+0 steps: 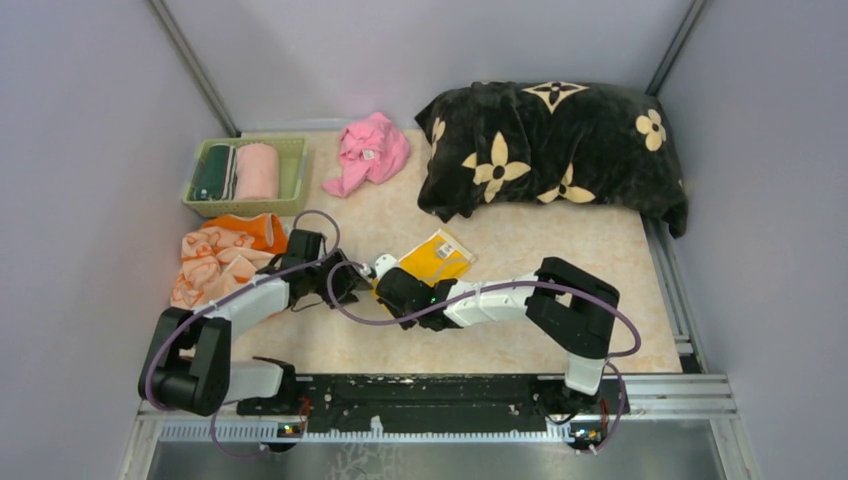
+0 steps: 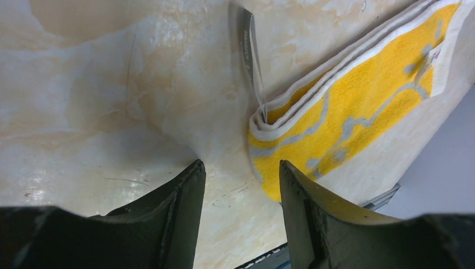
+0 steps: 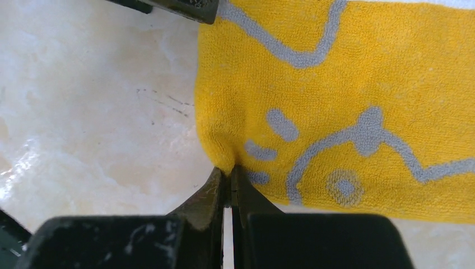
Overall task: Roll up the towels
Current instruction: Roll the towel at the center of the board.
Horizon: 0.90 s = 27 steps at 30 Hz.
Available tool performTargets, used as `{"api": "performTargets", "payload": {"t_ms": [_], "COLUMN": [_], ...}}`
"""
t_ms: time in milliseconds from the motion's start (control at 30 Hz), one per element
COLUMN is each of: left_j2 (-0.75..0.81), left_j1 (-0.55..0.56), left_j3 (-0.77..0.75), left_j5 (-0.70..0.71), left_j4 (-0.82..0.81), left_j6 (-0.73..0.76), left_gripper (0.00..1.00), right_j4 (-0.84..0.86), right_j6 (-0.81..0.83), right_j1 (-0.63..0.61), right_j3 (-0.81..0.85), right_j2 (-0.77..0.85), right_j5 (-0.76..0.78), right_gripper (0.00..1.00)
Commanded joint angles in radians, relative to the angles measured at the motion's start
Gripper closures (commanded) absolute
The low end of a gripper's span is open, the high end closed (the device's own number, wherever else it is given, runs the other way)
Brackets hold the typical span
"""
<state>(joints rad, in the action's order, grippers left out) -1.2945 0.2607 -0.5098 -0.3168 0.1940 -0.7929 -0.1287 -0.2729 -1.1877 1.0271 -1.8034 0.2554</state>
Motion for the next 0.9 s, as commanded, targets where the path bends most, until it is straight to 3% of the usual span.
{"api": "performTargets", "payload": {"t_ms": [0,333,600,767,867], "left_j2": [0.025,0.077,0.011,-0.049,-0.059], "left_j1": [-0.002,0.023,0.071,0.1,0.099], "left_j3": [0.031,0.106,0.075,0.059,0.056], "left_j5": [-0.05,-0.022,-0.003,0.043,0.101], "left_j4": [-0.023,-0.045,-0.11,-0.13,-0.116], "left_j6": [-0.065,-0.196,-0.25,-0.272,-0.269], "left_gripper": [0.42,0.45,0.51,0.58,0.69], "right_j4": [0.074,0.251,0.288,0.307,0.324], "right_j6": [-0.148,-0.336,-0.342,-0.35,-0.357], "right_j1": [0.004,0.044,0.05,0.05,0.051], "right_j3": [-0.055,-0.176,-0.21,-0.223,-0.235], "right_j2": [0.04,0.106,0.106,0.12,0.131], "right_j5": [-0.117,-0.144,-0.166,-0.171,-0.191], "right_gripper": [1.0,1.0,1.0,1.0,1.0]}}
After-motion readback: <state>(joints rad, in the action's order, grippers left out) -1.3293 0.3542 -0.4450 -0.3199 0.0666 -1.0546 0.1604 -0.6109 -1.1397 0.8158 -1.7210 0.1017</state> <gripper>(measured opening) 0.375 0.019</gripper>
